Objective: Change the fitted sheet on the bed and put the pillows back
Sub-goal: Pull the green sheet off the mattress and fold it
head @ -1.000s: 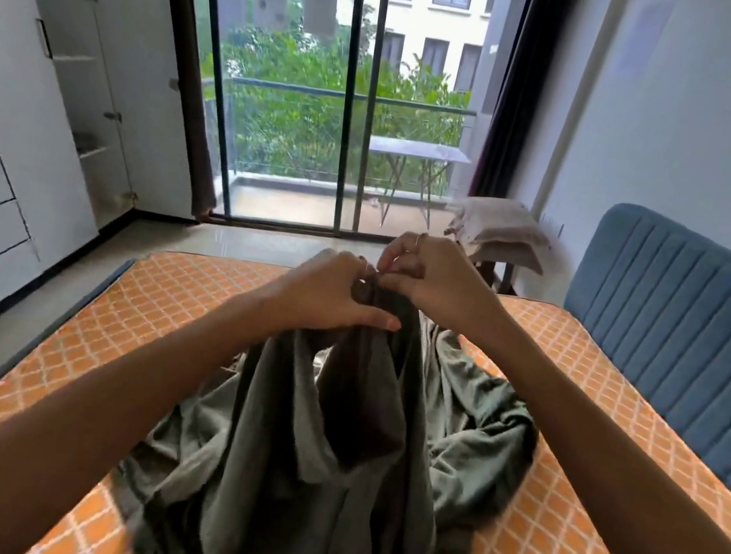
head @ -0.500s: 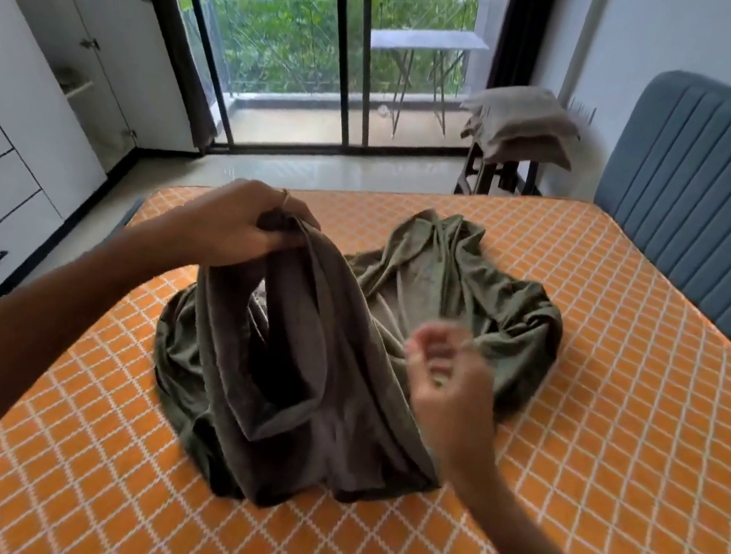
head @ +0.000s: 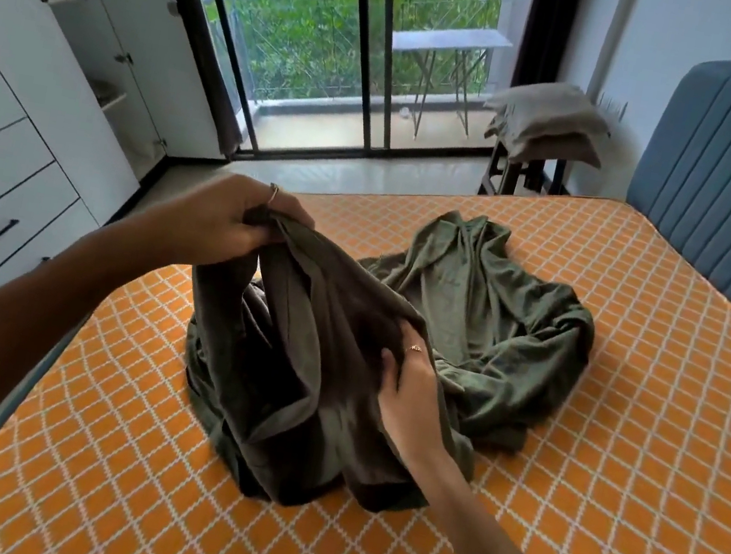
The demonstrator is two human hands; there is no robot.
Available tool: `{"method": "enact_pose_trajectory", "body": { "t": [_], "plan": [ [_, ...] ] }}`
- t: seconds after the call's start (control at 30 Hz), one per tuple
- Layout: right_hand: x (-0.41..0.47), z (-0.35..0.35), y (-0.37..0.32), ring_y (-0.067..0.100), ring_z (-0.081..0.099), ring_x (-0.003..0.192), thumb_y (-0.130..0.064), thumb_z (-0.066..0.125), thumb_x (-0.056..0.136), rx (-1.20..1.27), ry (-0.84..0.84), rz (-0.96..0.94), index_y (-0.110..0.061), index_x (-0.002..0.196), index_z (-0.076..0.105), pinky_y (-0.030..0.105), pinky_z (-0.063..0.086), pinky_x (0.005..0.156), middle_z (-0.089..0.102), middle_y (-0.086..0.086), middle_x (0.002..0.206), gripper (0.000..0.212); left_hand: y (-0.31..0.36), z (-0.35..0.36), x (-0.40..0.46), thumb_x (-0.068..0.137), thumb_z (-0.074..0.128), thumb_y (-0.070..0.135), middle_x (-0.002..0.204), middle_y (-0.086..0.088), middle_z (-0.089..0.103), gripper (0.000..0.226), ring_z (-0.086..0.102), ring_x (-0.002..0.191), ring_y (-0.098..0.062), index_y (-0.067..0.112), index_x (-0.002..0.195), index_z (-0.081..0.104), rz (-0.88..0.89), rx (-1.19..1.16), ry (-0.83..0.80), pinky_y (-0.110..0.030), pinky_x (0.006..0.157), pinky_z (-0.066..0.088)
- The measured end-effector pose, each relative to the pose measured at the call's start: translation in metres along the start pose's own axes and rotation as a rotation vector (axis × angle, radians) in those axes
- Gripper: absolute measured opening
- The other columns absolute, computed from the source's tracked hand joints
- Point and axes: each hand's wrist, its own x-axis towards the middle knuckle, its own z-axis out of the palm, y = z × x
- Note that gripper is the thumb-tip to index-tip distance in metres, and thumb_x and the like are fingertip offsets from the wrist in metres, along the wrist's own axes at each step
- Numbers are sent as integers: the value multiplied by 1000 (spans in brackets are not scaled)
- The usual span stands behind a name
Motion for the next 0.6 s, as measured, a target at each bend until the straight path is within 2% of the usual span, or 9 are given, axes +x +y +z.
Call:
{"method": "enact_pose_trajectory", "body": {
  "t": [0.07,0.17,0.3,0.43,0.5,0.6],
  "plan": [
    [11,4,1,23,45,128,-14,53,96,-34,9,-28,-4,139,43,21,28,110,50,13,137,46,2,-4,-1,79,51,18,91,39,64,53,62,90,13,69,89,59,11,1,15,-4,80,45],
    [26,13,0,27,52,115,-22,61,91,-109,56,-41,-4,132,47,38,42,102,51,12,126,47,6,-8,-2,79,49,19,89,41,63,54,61,88,14,71,88,58,6,31,35,-3,78,43],
    [44,22,-7,31,55,108,-21,61,89,-206,70,-19,-5,125,51,42,47,92,52,11,121,41,15,-14,1,76,46,19,87,43,62,56,61,87,16,73,86,56,15,41,29,-2,76,43],
    [55,22,-3,28,58,102,-12,61,88,-143,37,-41,-7,116,58,41,49,90,57,9,113,28,21,-21,-1,76,47,17,84,46,60,58,59,85,20,74,84,56,17,32,3,1,74,40],
    [57,20,2,22,59,95,-9,63,87,-38,-29,-63,-9,107,61,36,50,88,58,5,105,20,22,-24,-3,76,48,16,84,45,60,59,59,85,19,74,84,57,13,20,1,1,74,41],
    [54,14,5,16,60,81,-13,64,89,164,-154,-20,-15,101,62,30,52,78,61,3,95,13,21,-27,-4,75,48,15,84,44,61,59,60,85,18,73,84,58,-1,7,6,0,75,41]
  ]
}}
